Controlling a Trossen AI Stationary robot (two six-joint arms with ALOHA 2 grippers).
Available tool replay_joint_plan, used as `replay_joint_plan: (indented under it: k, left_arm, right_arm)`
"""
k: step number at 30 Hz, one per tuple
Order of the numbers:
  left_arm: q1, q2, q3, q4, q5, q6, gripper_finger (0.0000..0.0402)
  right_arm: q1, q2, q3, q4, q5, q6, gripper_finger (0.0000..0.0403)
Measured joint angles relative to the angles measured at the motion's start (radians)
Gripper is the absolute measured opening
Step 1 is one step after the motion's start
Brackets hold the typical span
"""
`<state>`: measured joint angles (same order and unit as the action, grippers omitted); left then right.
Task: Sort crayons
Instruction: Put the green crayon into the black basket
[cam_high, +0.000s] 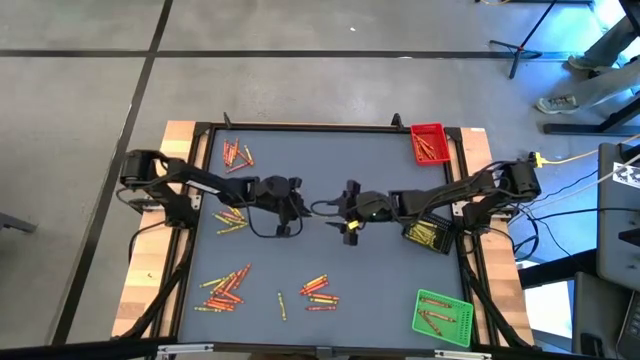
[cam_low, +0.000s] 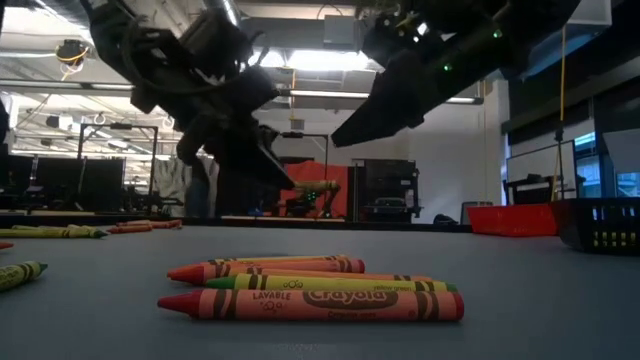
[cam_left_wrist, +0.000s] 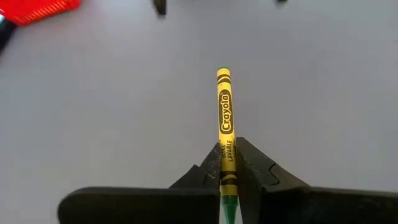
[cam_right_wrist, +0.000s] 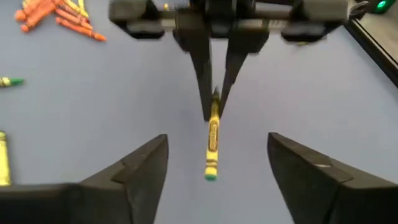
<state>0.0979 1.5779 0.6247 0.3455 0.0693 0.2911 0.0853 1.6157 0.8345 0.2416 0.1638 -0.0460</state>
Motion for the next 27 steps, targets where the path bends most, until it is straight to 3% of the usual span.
replay_joint_plan:
  k: [5,11,17,27]
  left_arm:
    - [-0.032,-0.022,0.000,0.019,-0.057,-0.001,0.0011]
    - [-0.054,-0.023,0.000,0.064,-0.086,-0.004,0.0011]
    - [-0.076,-0.023,0.001,0.131,-0.084,-0.022,0.0011]
    - [-0.081,-0.023,0.001,0.143,-0.086,-0.027,0.0012]
  right_arm:
    - [0.000,0.054,0.000,0.084,-0.001,-0.052,0.0297]
    - [-0.001,0.080,0.001,0.144,0.008,-0.072,0.0280]
    - [-0.001,0.084,0.001,0.156,0.002,-0.092,0.0230]
    - [-0.001,0.084,0.001,0.147,0.001,-0.116,0.0105]
